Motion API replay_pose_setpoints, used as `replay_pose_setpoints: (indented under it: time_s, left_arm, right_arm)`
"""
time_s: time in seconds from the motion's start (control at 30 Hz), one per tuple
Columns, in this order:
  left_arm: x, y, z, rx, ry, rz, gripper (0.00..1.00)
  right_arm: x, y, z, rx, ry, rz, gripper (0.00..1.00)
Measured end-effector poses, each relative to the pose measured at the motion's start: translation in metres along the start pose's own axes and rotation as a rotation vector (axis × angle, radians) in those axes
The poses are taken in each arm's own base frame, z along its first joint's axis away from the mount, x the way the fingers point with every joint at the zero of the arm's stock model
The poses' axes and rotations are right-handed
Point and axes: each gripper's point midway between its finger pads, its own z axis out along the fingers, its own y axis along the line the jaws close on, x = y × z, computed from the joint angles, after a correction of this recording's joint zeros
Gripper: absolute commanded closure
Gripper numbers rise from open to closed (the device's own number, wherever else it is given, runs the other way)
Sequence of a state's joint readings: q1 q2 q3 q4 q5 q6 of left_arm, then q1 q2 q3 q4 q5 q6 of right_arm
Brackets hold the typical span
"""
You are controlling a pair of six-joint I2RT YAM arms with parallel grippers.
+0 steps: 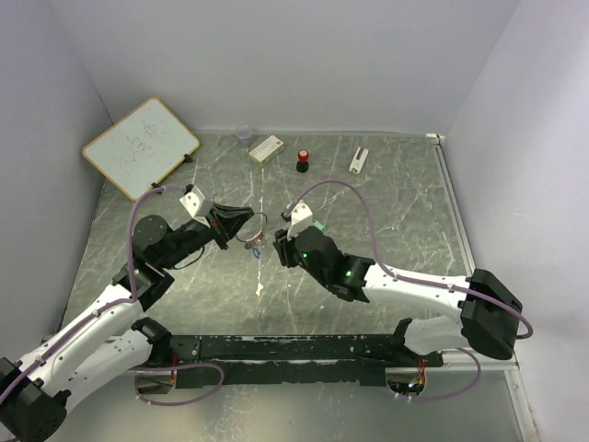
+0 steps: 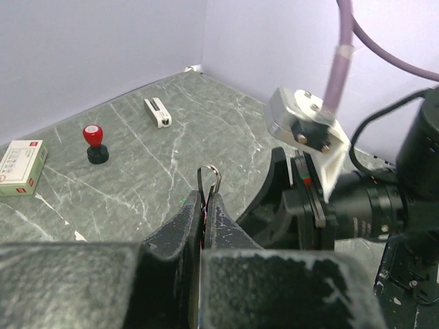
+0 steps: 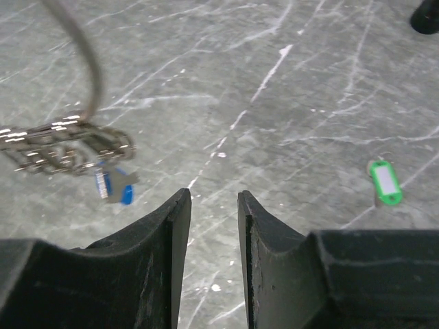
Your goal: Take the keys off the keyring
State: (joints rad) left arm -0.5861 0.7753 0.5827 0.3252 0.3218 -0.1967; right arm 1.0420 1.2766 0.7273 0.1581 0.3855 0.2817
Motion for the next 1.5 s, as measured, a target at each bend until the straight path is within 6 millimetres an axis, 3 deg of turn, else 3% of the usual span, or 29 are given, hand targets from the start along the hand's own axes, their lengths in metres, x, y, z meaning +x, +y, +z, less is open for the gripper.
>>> replay_pose_setpoints:
  time_s: [0.17, 0.57, 0.83, 1.5]
  left_arm:
    - [0.002, 0.001, 0.001, -0.006, 0.013, -0.016, 0.93]
    - [-0.007, -0.001, 0.001, -0.007, -0.001, -0.022, 0.93]
    - [-0.006, -0.001, 0.001, -0.007, 0.000, -0.046, 0.93]
    - [-0.008, -0.002, 0.003, -0.007, -0.002, -0.067, 0.93]
  right_arm:
    - [0.003, 0.027, -0.001, -0.036, -0.024, -0.022, 0.66]
    - [0.012, 0.059, -0.007, -0.079, -0.103, -0.081, 0.66]
    - [0.000, 0.059, -0.009, -0.056, -0.167, -0.091, 0.66]
    - [-0.002, 0.068, -0.015, -0.066, -0.194, -0.088, 0.66]
